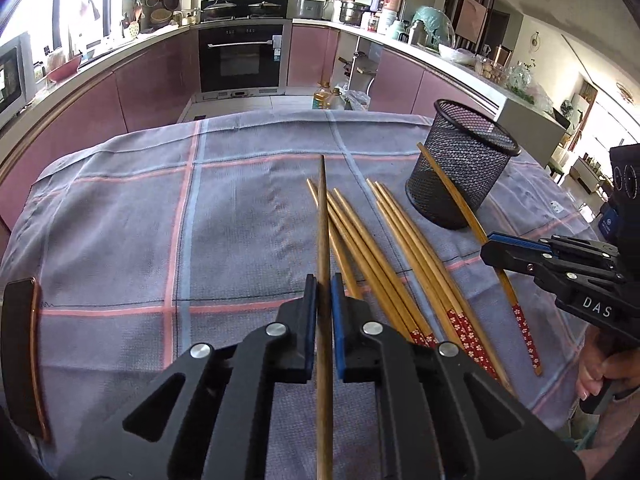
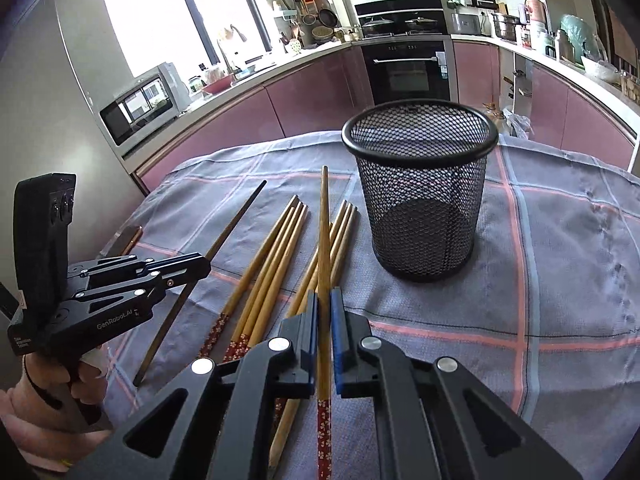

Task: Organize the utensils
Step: 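Lift the right tool's chopstick upright over the mesh cup while the left tool carries its chopstick there, then lower the right tool's chopstick into the cup and open while the left tool does the same, then withdraw both tools from the cup back toward the chopstick row, then grasp another chopstick with the right tool while the left tool grasps one too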

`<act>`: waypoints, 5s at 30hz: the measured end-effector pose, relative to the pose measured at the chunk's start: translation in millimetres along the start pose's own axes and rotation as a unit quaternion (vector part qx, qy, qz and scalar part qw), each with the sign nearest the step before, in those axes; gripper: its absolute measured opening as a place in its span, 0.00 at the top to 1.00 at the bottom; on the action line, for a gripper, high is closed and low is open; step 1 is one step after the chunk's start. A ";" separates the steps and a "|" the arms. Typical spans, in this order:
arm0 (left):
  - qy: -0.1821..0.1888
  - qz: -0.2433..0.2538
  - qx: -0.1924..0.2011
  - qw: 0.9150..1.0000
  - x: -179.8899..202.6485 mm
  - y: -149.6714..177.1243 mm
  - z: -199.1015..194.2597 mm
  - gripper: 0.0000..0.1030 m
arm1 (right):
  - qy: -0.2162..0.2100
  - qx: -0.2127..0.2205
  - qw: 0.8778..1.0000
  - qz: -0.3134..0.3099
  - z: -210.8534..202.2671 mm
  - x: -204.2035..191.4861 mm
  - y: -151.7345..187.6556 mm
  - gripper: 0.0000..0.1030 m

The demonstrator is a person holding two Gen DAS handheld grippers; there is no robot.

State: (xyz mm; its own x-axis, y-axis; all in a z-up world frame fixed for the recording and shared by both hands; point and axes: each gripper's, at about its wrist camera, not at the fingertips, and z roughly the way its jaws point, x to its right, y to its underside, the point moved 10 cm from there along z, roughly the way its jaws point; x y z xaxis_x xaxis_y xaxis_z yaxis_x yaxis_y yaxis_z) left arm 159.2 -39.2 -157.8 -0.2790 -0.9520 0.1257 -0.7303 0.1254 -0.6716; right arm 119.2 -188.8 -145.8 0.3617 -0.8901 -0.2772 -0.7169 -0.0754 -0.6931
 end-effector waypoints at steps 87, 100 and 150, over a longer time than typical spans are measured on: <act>0.203 -0.003 0.000 0.979 99.2 -107.6 48.8 0.62 | -0.092 0.068 0.977 0.182 -7.0 94.6 -65.1 0.67; 0.196 -0.021 0.006 0.980 90.6 -101.4 44.6 0.58 | -0.087 0.064 0.980 0.169 -9.7 79.7 -64.8 0.64; -0.005 0.037 -0.053 0.998 13.5 4.8 52.4 0.75 | 0.059 -0.059 0.996 -0.027 45.9 -3.4 20.3 0.90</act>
State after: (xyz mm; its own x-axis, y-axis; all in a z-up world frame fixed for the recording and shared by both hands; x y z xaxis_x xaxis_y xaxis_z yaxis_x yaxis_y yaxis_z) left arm 184.6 -66.1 -197.6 -0.3298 -0.9414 0.0707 -0.7695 0.2247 -0.5979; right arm 130.8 -166.7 -189.5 0.3336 -0.9296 -0.1567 -0.7662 -0.1705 -0.6196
